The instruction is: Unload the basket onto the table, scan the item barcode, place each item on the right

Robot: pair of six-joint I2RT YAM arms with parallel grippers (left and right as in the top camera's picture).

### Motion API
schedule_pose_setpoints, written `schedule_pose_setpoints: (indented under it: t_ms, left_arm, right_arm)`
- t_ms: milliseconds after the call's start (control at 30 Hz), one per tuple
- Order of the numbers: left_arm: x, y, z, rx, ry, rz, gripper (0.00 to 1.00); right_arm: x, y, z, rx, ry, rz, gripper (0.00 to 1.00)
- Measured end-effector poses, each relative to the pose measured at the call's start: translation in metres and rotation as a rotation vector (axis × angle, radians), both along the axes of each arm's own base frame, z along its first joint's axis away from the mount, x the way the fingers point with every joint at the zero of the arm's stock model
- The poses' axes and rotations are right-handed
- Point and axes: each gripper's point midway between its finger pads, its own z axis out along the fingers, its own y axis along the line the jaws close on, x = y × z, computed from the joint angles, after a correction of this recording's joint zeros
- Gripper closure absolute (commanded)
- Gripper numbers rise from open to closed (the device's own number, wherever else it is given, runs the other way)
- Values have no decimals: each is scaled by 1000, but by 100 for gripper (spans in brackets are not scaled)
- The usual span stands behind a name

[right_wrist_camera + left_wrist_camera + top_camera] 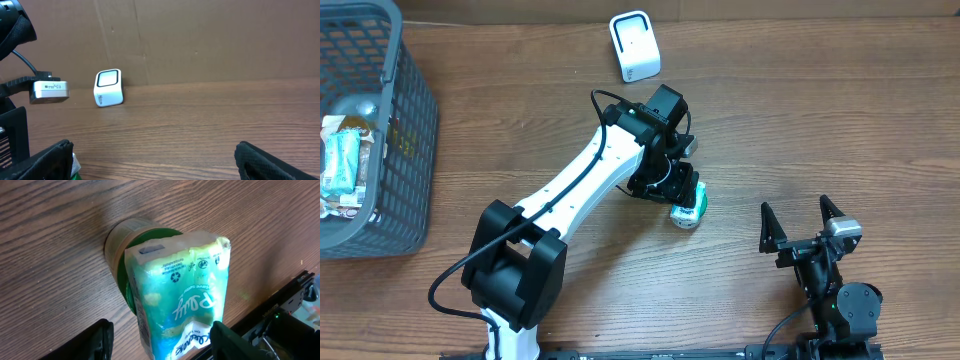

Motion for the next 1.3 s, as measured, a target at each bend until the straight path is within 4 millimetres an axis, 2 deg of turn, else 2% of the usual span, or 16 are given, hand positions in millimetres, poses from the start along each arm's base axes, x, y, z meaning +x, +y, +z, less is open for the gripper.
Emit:
schedule_pose_setpoints:
  t_ms: [800, 967, 1300]
  left_arm:
    - [-2, 2, 0, 8, 12, 4, 37]
    - [-5, 2, -1, 15, 25, 13, 45]
    - [-2, 0, -3, 45, 3, 45, 51]
  right_arm:
    - [0, 0, 0, 0, 0, 0, 0]
    - [0, 0, 0, 0, 0, 0, 0]
    - [0, 0, 0, 0, 0, 0, 0]
